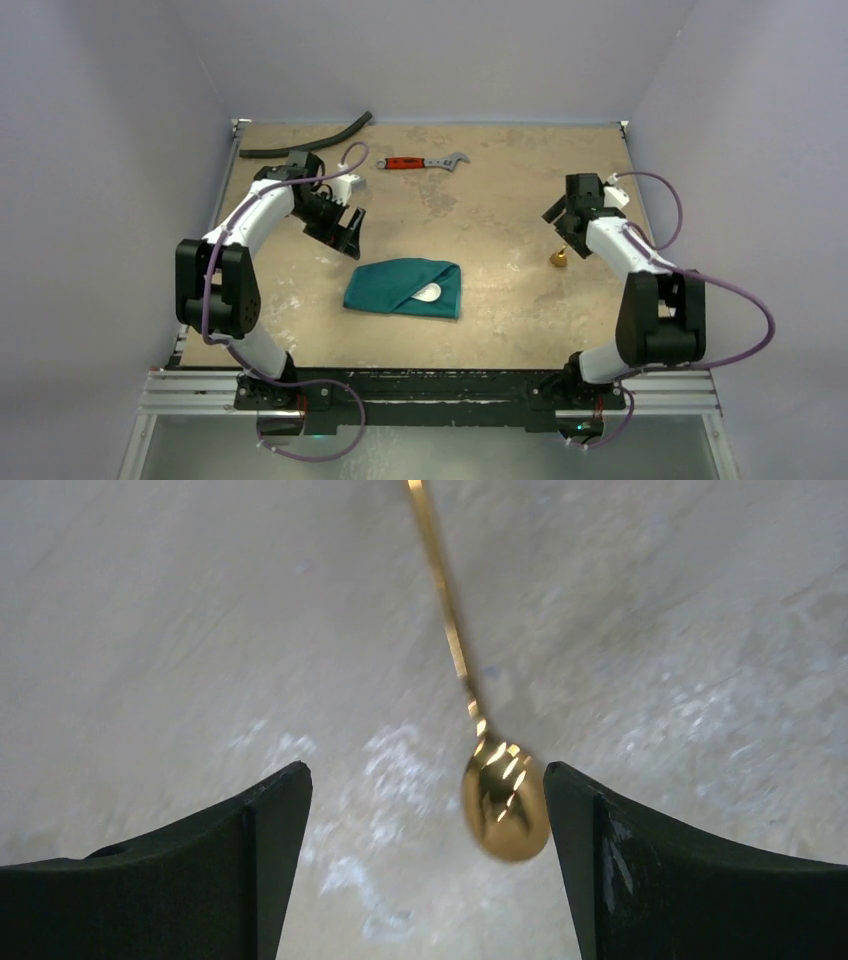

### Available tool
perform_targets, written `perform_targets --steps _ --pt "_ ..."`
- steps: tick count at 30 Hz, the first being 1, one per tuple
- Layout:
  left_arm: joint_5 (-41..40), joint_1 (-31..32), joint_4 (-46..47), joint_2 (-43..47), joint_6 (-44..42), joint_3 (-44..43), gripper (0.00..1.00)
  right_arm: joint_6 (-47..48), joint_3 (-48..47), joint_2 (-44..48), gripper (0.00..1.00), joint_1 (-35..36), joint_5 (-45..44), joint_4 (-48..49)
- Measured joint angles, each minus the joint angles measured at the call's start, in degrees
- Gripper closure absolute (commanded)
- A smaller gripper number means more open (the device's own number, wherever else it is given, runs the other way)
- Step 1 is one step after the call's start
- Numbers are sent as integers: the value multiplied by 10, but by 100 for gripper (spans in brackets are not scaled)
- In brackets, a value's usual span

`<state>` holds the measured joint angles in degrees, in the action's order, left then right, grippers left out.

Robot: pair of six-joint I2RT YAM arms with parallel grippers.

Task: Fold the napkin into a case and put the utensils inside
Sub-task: Pick up the spoon from the corner of the board.

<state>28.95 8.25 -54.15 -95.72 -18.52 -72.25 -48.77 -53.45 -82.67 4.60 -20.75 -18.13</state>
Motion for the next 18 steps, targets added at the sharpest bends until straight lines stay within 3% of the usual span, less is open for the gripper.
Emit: perform_targets --steps 6,12,13,16,18 --pt "-2 -23 -20 0 -1 -52 7 31 -36 -115 22 -51 -7 17" --pt "-1 -37 -29 0 -1 -83 7 65 -51 -169 42 -57 9 52" --pt "0 -40 -31 -1 -1 -88 7 70 -51 -176 48 -59 11 56" --pt "0 -46 -37 -4 -1 -106 7 84 -52 -180 81 -65 18 72" --pt "1 -49 -38 -5 0 -114 7 90 -50 -182 93 -66 27 82"
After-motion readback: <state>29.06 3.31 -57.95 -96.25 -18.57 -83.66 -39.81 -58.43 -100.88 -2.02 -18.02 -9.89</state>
